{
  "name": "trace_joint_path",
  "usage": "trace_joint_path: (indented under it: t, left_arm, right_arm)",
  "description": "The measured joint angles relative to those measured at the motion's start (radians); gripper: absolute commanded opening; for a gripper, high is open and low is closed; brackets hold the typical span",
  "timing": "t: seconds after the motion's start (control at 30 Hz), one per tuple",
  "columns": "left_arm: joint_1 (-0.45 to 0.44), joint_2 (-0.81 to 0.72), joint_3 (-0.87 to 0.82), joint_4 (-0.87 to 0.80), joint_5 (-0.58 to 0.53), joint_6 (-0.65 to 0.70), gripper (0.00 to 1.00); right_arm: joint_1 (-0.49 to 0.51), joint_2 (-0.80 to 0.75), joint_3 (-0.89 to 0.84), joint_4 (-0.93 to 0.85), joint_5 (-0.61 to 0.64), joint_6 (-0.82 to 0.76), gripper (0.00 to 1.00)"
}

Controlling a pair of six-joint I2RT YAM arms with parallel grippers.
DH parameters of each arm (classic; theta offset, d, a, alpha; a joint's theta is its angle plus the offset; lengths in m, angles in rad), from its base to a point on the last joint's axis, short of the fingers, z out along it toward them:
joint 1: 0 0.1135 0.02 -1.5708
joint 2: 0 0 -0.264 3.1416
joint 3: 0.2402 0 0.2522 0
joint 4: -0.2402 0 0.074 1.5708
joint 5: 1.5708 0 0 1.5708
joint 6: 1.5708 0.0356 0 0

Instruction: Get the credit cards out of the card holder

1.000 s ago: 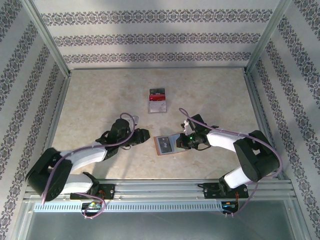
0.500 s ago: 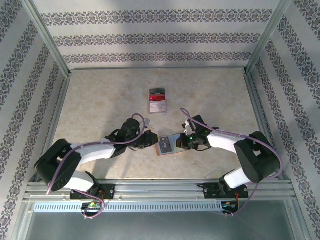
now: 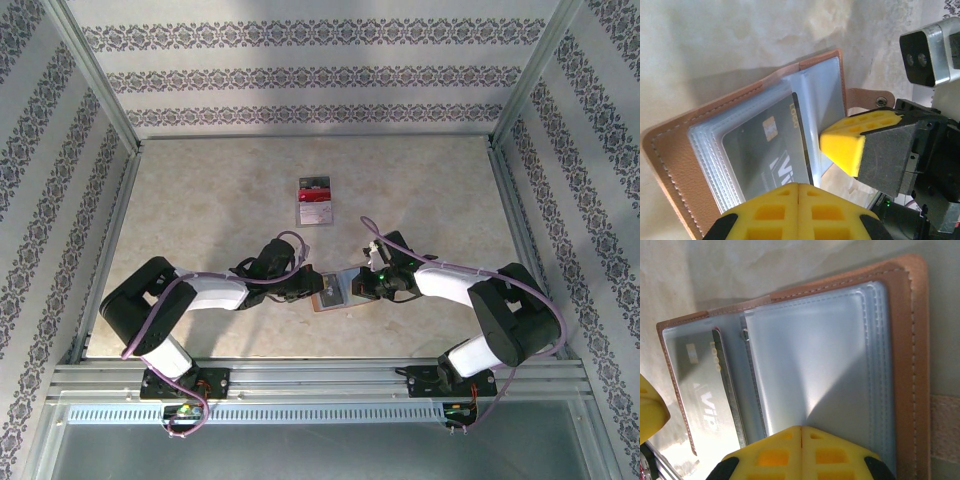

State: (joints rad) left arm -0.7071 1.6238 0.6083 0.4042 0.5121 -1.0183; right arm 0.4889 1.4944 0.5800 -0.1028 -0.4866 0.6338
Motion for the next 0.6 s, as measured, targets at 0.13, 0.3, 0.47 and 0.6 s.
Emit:
trace_joint_path:
  t: [0.13, 0.3, 0.47, 0.6]
  left_arm:
    - [0.0, 0.013, -0.005, 0.0, -0.002, 0.002, 0.0]
    - [0.0, 0.053, -0.017, 0.015, -0.01, 0.005, 0.0]
    - [0.0, 0.054, -0.02, 0.02, -0.015, 0.01, 0.0]
    - [0.0, 0.049, -0.019, 0.011, -0.024, 0.03, 0.0]
  right_arm:
    - [0.0, 0.0, 0.0, 0.0, 0.0, -0.001, 0.05]
    - [0.0, 0.0, 0.0, 0.0, 0.0, -0.002, 0.05]
    - [0.0, 0.0, 0.0, -0.001, 0.0, -0.004, 0.06]
    - [0.0, -0.002, 0.003, -0.008, 0.0, -0.005, 0.06]
